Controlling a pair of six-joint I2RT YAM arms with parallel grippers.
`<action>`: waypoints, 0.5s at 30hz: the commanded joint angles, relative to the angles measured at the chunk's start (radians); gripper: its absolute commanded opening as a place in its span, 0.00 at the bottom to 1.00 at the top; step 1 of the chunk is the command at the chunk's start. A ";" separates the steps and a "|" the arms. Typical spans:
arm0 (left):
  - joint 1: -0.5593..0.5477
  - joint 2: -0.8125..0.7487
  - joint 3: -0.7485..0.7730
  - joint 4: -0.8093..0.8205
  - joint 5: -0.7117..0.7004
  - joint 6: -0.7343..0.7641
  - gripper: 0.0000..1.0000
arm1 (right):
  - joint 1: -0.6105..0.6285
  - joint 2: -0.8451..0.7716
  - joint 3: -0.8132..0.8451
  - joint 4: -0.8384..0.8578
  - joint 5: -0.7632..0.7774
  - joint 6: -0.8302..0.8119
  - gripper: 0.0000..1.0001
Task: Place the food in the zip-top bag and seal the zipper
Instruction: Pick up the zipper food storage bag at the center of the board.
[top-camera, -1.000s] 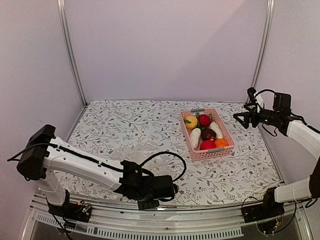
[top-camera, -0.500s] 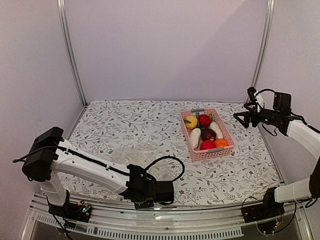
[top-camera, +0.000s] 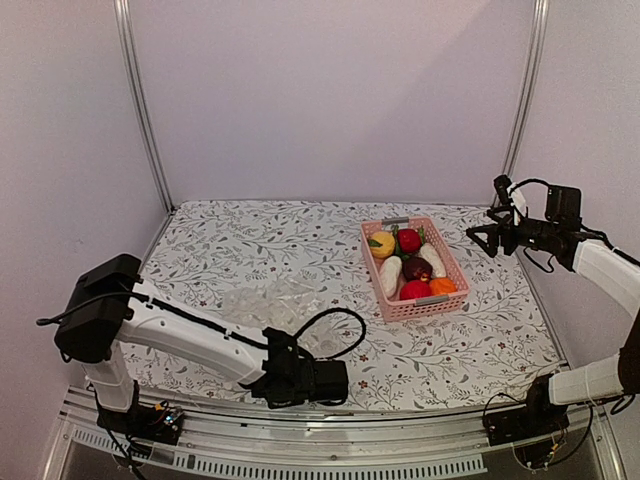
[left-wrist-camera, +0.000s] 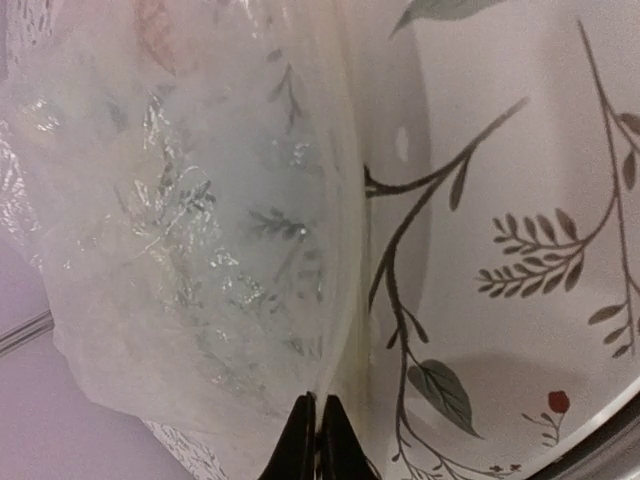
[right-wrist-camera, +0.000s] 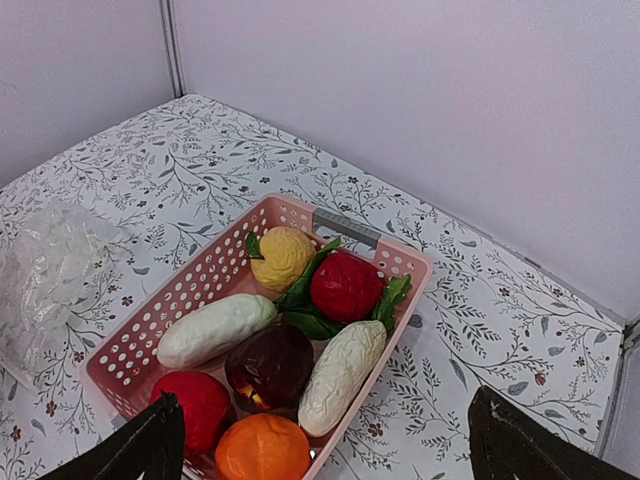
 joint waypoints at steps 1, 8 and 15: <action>0.035 -0.011 0.026 0.017 -0.058 -0.009 0.03 | -0.004 0.014 0.026 -0.012 -0.006 -0.001 0.97; 0.191 -0.187 0.071 0.084 -0.026 -0.121 0.00 | 0.005 -0.004 0.066 0.018 -0.057 0.164 0.93; 0.293 -0.283 0.139 0.209 -0.106 -0.184 0.00 | 0.212 0.097 0.269 -0.146 -0.014 0.284 0.90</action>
